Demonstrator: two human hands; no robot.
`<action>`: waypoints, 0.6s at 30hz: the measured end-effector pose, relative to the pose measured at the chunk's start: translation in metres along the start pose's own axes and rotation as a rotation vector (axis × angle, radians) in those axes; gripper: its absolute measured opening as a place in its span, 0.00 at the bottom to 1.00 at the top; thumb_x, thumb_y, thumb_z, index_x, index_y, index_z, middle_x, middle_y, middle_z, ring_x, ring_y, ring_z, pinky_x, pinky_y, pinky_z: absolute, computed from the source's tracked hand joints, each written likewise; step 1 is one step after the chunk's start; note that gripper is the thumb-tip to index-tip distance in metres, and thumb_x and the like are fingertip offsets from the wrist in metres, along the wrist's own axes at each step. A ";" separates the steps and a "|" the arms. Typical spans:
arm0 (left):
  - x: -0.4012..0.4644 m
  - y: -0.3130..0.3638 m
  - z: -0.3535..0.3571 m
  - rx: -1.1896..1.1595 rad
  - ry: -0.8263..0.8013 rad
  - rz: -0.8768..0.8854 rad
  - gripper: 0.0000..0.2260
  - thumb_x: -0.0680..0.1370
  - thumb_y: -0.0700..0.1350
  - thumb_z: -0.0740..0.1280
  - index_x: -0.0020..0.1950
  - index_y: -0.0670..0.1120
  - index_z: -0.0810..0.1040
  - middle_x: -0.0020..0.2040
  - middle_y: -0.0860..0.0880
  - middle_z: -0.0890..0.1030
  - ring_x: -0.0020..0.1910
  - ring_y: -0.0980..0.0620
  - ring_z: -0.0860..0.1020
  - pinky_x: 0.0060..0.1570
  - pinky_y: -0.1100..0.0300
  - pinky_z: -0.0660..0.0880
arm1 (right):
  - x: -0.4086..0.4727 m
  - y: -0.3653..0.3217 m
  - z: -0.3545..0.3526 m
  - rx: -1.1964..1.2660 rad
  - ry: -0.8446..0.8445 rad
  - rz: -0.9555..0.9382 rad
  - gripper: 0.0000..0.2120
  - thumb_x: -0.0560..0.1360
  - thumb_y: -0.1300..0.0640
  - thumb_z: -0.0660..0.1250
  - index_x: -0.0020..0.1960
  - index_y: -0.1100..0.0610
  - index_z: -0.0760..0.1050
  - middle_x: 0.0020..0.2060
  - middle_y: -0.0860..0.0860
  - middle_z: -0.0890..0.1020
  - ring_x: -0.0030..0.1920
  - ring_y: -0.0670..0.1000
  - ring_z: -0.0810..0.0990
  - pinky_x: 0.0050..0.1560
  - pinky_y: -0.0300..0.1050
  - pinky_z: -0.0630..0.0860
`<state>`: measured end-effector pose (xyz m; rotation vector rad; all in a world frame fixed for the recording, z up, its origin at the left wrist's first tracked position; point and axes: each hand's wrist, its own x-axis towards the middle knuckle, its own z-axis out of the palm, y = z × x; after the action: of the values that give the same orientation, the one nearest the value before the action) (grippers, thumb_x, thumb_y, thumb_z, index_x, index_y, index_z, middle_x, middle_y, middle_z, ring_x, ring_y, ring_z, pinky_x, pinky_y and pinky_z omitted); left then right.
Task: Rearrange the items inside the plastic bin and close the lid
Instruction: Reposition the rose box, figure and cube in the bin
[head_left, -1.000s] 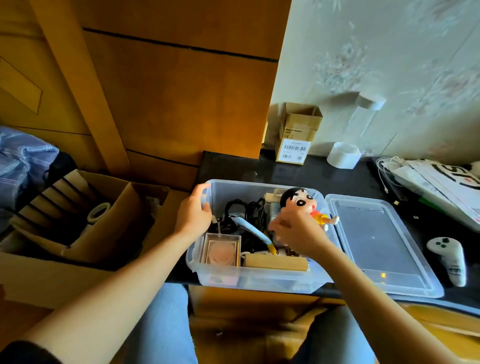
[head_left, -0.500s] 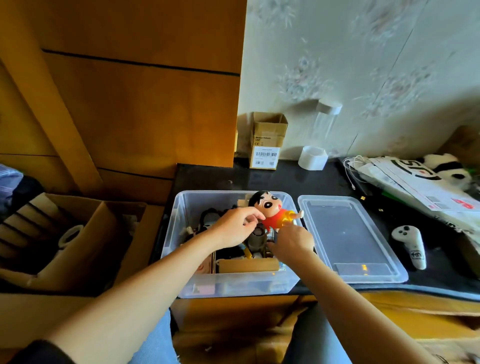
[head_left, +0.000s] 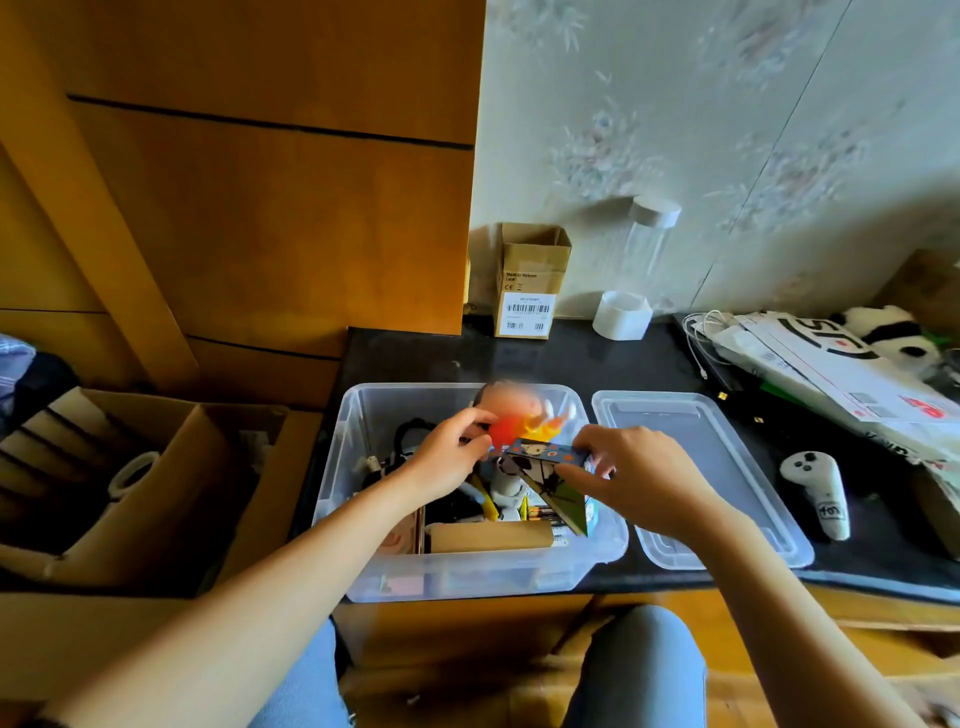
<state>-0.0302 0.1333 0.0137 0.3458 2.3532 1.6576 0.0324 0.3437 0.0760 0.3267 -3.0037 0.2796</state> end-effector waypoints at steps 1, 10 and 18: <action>-0.001 0.000 -0.001 -0.007 -0.019 -0.015 0.10 0.81 0.38 0.57 0.60 0.48 0.72 0.54 0.45 0.78 0.47 0.54 0.77 0.38 0.71 0.72 | -0.001 -0.001 -0.002 0.091 0.018 -0.007 0.12 0.73 0.39 0.64 0.48 0.46 0.76 0.38 0.43 0.81 0.36 0.46 0.77 0.31 0.35 0.67; -0.015 0.004 -0.011 -0.409 0.014 -0.271 0.21 0.81 0.58 0.50 0.54 0.47 0.77 0.51 0.45 0.81 0.54 0.45 0.79 0.47 0.54 0.78 | 0.012 -0.033 0.006 1.032 0.116 0.092 0.10 0.76 0.48 0.62 0.45 0.53 0.77 0.35 0.46 0.82 0.38 0.47 0.83 0.37 0.40 0.80; -0.040 -0.003 -0.052 -0.644 -0.008 -0.288 0.21 0.76 0.59 0.60 0.53 0.43 0.77 0.43 0.43 0.84 0.40 0.46 0.83 0.36 0.56 0.81 | 0.034 -0.058 0.038 1.106 0.071 0.259 0.12 0.78 0.50 0.60 0.51 0.59 0.76 0.44 0.55 0.82 0.41 0.52 0.84 0.37 0.48 0.82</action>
<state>-0.0098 0.0734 0.0297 -0.1051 1.6294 2.1118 0.0094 0.2737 0.0528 -0.0180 -2.4834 1.8890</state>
